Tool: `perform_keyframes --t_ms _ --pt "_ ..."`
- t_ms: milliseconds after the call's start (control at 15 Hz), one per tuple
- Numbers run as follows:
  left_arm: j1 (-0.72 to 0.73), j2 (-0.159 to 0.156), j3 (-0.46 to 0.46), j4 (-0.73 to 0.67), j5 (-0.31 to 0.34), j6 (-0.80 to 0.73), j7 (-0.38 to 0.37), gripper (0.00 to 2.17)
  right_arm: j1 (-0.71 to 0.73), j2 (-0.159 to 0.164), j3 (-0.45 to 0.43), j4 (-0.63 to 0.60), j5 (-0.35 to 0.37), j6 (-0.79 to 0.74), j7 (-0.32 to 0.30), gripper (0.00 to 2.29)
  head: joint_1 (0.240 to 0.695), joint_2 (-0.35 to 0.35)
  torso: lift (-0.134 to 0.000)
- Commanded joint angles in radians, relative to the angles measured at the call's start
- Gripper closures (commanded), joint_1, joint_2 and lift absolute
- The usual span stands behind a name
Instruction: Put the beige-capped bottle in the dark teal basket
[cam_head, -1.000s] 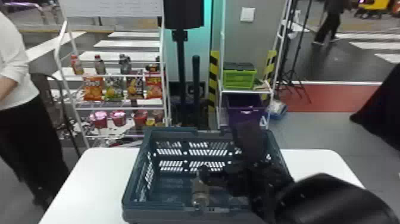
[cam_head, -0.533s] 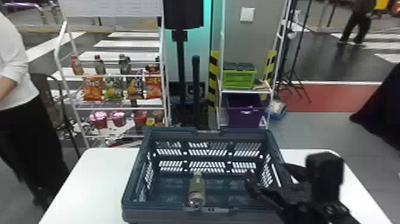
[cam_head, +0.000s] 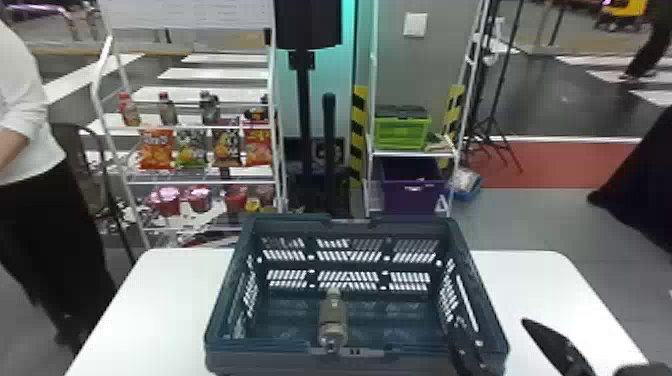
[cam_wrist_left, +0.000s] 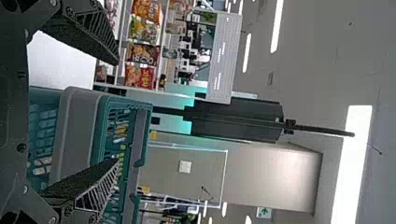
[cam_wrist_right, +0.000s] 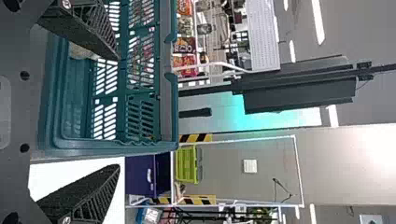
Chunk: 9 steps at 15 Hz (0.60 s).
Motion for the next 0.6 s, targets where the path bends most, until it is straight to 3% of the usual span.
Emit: perform_keyframes --t_ms 0,200,533 --pt "0.001 0.001 -0.007 -0.001 -0.003 0.000 0.000 0.15 0.043 0.000 -0.002 0.046 0.001 -0.119 -0.001 0.05 0.499 0.000 0.000" --pt "0.003 0.001 -0.007 -0.006 -0.003 0.003 0.000 0.15 0.081 0.002 -0.019 0.072 -0.005 -0.229 -0.001 0.05 0.499 0.000 0.000" --pt "0.003 0.003 -0.007 -0.020 -0.006 0.031 0.000 0.15 0.100 0.002 -0.022 0.080 -0.005 -0.238 0.001 0.05 0.499 0.000 0.000"
